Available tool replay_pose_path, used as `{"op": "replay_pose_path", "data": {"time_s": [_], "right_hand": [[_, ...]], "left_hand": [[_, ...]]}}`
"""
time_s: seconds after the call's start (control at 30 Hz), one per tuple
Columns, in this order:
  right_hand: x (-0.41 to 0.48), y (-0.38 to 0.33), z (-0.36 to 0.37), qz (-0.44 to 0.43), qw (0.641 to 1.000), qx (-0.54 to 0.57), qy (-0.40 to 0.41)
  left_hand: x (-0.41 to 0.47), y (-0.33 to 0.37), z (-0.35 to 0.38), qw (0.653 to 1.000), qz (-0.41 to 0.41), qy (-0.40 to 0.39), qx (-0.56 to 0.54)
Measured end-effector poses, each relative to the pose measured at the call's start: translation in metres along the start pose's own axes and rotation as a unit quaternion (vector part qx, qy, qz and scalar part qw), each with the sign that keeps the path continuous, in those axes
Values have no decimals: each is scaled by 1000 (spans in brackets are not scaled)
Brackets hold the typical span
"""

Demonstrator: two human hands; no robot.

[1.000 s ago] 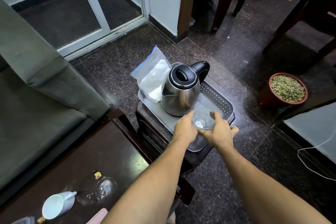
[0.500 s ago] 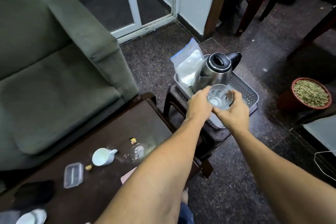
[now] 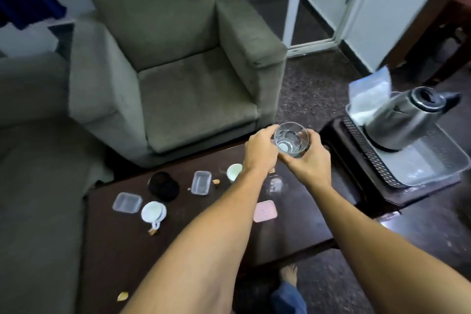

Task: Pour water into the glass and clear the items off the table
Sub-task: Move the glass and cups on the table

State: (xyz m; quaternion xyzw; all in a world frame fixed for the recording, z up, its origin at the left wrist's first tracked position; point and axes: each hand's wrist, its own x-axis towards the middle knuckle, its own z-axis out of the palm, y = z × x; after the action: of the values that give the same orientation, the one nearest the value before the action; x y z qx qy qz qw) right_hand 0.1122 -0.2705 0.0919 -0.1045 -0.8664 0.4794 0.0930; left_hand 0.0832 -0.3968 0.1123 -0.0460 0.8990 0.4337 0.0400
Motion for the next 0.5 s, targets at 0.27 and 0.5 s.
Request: {"op": "replay_pose_path", "data": {"time_s": [0.27, 0.5], "right_hand": [[-60, -14, 114, -39, 988, -2, -147], [-106, 20, 167, -39, 971, 10, -236]], "left_hand": [[-51, -120, -66, 985, -141, 77, -58], [-90, -206, -54, 967, -215, 89, -103]]}}
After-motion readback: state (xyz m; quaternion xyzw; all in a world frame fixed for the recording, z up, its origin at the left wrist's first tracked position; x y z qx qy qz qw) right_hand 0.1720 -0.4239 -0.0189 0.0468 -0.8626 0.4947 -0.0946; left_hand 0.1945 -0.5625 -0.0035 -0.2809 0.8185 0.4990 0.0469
